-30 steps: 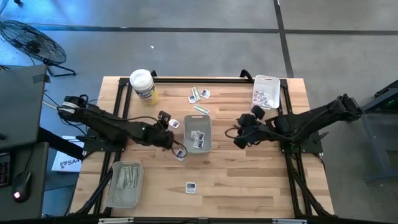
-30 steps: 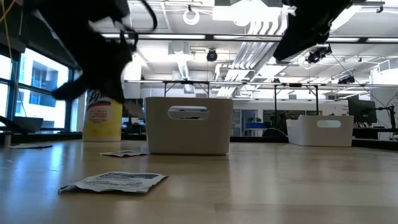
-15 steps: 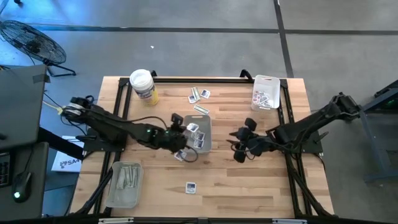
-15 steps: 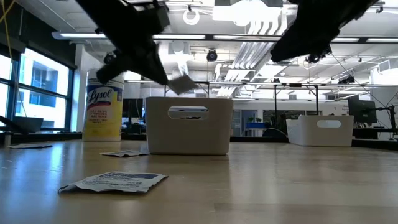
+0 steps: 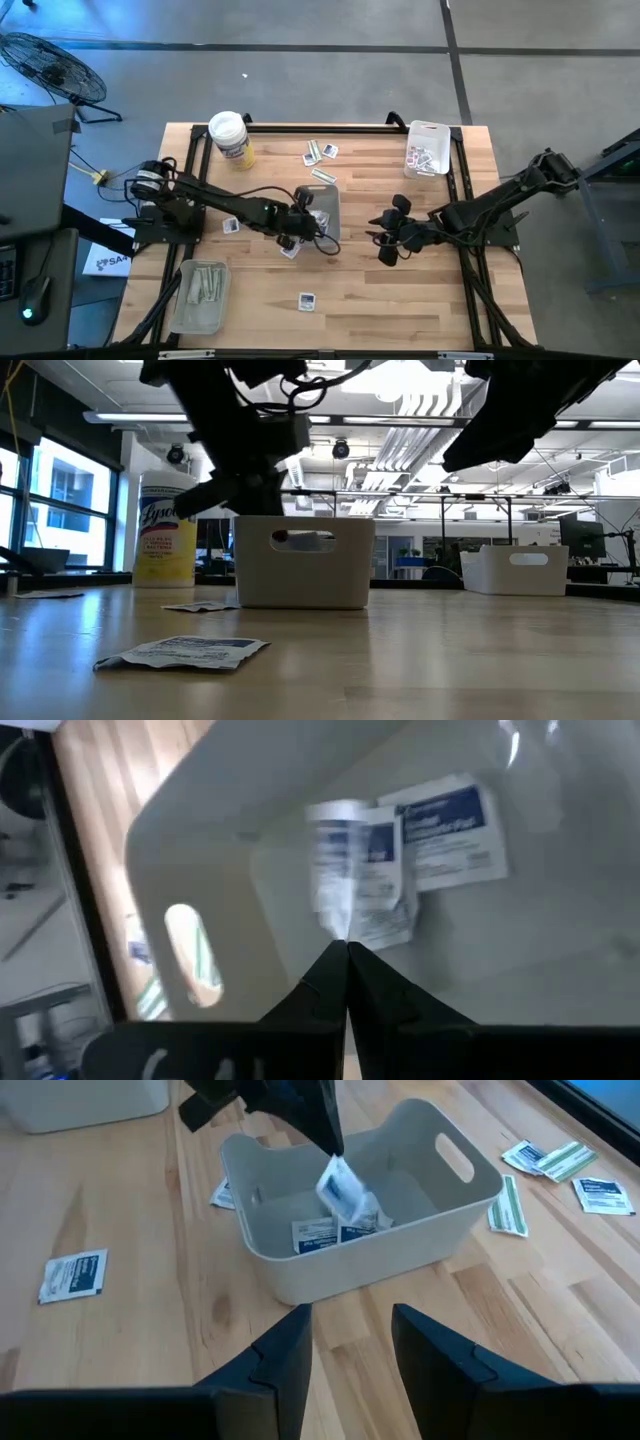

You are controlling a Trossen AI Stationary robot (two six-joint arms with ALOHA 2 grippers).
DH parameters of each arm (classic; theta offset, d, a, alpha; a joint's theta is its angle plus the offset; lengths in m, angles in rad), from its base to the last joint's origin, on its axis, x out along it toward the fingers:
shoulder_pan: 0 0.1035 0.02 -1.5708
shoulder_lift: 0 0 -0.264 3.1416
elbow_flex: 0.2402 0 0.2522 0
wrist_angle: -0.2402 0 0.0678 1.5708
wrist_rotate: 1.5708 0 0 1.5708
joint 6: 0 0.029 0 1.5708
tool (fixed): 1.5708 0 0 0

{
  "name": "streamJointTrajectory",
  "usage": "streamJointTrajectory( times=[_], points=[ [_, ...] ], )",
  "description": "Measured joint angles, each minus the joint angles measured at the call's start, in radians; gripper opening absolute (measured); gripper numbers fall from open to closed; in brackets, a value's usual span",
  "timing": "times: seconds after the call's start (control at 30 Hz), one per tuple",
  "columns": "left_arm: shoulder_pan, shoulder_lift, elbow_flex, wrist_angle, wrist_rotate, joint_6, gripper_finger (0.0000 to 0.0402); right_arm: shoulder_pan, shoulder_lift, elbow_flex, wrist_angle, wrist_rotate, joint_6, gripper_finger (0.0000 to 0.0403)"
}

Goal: Pick & Place First Aid Supplies
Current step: Put the blue pad into the middle gray bin

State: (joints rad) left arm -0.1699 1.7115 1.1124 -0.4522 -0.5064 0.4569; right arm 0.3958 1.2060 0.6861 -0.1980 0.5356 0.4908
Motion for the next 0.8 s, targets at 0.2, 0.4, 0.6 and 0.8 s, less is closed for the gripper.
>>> streamJointTrajectory(
  times=[0.2, 0.4, 0.6, 0.8],
  points=[
    [0.000, 0.009, 0.000, 0.015, 0.027, -0.024, 0.0028, 0.000, 0.000, 0.000, -0.001, -0.008, 0.002, 0.0133],
    [-0.005, -0.004, 0.000, -0.017, -0.054, -0.017, 0.0088, 0.000, 0.000, 0.001, 0.001, -0.018, 0.006, 0.0133],
    [-0.103, -0.111, 0.000, -0.178, -0.047, -0.169, 0.0101, 0.000, 0.000, 0.001, 0.000, -0.040, 0.008, 0.0133],
    [-0.270, -0.157, -0.030, -0.244, 0.067, -0.501, 0.0089, 0.033, 0.005, 0.002, 0.063, -0.020, -0.040, 0.0133]
  ],
)
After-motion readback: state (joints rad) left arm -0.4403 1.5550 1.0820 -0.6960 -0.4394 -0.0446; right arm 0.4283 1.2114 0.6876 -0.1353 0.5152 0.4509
